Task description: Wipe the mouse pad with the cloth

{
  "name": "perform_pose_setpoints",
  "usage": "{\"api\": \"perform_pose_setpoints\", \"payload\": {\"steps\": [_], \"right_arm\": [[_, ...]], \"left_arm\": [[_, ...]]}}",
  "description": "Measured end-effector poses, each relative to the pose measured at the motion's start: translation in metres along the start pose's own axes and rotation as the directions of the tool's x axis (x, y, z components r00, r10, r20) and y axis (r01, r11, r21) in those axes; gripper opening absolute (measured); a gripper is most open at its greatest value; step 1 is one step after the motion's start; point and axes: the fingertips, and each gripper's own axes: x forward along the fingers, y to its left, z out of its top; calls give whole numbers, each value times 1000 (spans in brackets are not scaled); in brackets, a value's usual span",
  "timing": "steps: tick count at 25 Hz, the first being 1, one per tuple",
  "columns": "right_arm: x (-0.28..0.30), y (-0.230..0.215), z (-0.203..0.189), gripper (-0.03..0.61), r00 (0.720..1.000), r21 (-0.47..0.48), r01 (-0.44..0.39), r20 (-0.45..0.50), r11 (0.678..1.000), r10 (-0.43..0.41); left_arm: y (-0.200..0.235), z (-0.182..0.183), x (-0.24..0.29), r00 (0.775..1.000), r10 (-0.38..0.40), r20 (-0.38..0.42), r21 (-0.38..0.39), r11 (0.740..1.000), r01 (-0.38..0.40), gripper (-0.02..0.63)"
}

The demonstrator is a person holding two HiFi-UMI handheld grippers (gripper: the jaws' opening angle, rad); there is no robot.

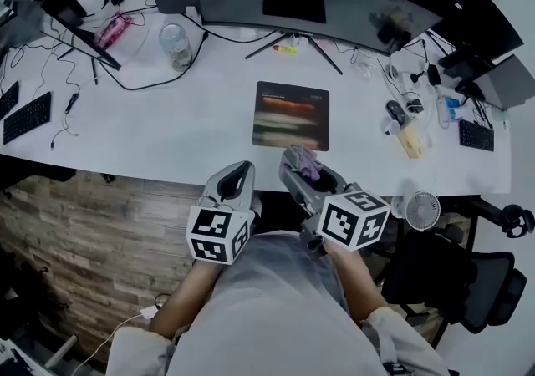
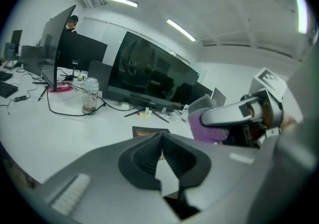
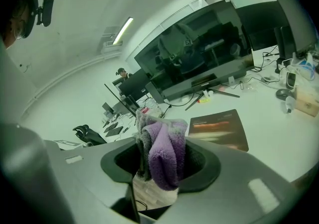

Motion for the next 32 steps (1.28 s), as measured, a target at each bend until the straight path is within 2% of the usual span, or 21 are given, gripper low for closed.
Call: {"api": "perform_pose_setpoints", "payload": {"steps": [6, 10, 16, 20, 32], "right_arm": [[24, -14, 16, 181, 999, 13, -26, -23, 1000, 26], [41, -23, 27, 181, 998, 19, -41, -50, 999, 41], [66, -42, 43, 181, 993, 14, -58, -98, 998, 59], [88, -55, 48, 181, 988, 25, -69, -136, 997, 71], [157, -98, 58, 184, 971, 132, -76, -216, 988, 104]], "left_arm": [[15, -7, 22, 999, 33, -31, -12, 999, -33, 0], [18, -10, 37, 998, 24, -60, -55, 998, -27, 0], [25, -11, 65, 995, 63, -76, -63, 996, -68, 0], [31, -15, 82, 992, 79, -94, -111, 990, -89, 0], [60, -58, 142, 956, 174, -235, -118, 972, -206, 0]]}}
